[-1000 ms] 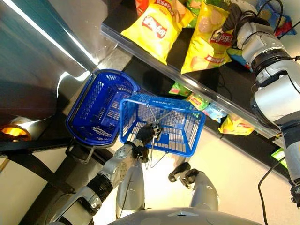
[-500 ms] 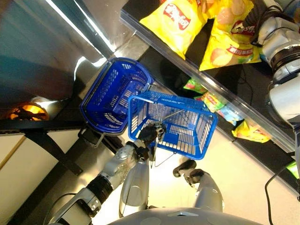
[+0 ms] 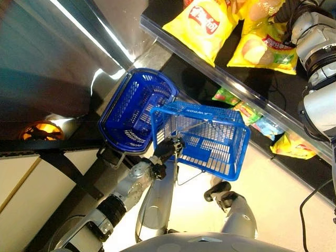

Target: Pick up the snacks into the basket

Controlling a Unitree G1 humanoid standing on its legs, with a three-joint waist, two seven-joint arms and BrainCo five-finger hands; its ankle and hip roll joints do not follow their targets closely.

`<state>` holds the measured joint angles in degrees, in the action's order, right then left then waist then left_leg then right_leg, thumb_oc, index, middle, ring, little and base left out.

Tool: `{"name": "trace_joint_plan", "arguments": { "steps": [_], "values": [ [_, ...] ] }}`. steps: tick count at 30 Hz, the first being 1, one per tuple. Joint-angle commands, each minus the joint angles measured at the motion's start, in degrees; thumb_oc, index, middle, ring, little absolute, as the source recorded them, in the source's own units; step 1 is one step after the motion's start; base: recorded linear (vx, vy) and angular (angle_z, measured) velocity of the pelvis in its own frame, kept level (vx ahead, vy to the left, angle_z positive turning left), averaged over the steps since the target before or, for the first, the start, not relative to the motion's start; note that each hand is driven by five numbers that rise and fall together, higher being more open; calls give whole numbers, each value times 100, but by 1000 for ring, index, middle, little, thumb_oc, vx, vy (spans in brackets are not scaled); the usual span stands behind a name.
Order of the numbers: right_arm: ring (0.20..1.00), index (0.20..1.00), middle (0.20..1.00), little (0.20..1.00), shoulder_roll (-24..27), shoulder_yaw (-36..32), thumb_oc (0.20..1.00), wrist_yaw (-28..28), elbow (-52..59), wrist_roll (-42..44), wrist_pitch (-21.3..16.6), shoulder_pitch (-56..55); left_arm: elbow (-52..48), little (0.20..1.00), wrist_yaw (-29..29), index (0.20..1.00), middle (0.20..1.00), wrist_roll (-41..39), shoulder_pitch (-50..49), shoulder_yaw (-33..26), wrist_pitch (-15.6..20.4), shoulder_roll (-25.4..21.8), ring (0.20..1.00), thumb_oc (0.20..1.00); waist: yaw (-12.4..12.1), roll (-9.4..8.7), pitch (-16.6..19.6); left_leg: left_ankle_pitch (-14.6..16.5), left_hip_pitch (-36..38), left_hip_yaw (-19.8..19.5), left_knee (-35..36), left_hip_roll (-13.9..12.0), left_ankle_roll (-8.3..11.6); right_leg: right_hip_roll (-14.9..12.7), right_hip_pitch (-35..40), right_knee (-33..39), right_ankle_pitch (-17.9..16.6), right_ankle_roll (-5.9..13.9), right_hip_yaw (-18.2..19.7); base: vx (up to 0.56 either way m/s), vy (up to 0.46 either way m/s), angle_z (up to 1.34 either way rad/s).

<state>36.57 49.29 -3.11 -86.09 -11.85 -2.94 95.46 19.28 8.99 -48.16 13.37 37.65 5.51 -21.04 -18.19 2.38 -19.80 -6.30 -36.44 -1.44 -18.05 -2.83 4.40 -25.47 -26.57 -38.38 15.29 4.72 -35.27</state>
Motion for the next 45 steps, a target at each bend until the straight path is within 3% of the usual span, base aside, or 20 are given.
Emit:
{"name": "trace_joint_plan", "arguments": {
  "steps": [1, 11, 18, 22, 33, 45],
  "values": [
    [200, 200, 200, 200, 120, 218, 200, -194, 279, -6, -39, 600, -345, 200, 150, 200, 200, -70, -123, 103, 205, -28, 200, 200, -39, -148, 61, 365, -108, 446, -189, -17, -316, -8, -402, -156, -881, 558, 231, -54, 51, -20],
    [200, 200, 200, 200, -215, 80, 200, -287, 574, 93, -140, 531, -178, 200, 112, 200, 200, -56, -119, 66, 237, -4, 200, 200, 168, -253, 180, 625, -121, 668, -598, -136, -429, -47, -534, -334, -885, 532, 495, -41, 48, -17],
    [200, 200, 200, 200, -512, -326, 200, -372, 1086, 625, -256, 286, -80, 200, -2, 200, 200, -83, -46, 7, 281, 79, 200, 200, 352, -330, 222, 854, -41, 788, -976, -225, -473, -12, -506, -470, -792, 440, 643, -31, 43, -15],
    [200, 200, 200, 200, -938, -724, 200, -382, 1469, 1104, -388, -66, -19, 200, -93, 200, 200, -171, 27, -5, 297, 140, 200, 200, 555, -367, 230, 1083, 159, 915, -1312, -347, -492, 29, -349, -509, -753, 385, 798, -37, 71, -28],
    [200, 200, 200, 200, -1774, -1227, 200, -265, 2307, 1787, -550, -758, 37, 200, -192, 200, 200, -307, 160, 63, 312, 329, 200, 200, 923, -452, 275, 1391, 579, 1192, -1710, -630, -462, 171, -35, -445, -706, 335, 1061, -4, 43, -29],
    [200, 200, 200, 200, -2069, -1396, 200, -33, 3472, 2182, -618, -1725, 146, 200, -312, 200, 200, -490, 73, -182, 336, 491, 200, 200, 1137, -543, 341, 1605, 1072, 1360, -1872, -835, -417, 240, 375, -353, -676, 340, 1222, 18, 4, -16]
  ]
}}
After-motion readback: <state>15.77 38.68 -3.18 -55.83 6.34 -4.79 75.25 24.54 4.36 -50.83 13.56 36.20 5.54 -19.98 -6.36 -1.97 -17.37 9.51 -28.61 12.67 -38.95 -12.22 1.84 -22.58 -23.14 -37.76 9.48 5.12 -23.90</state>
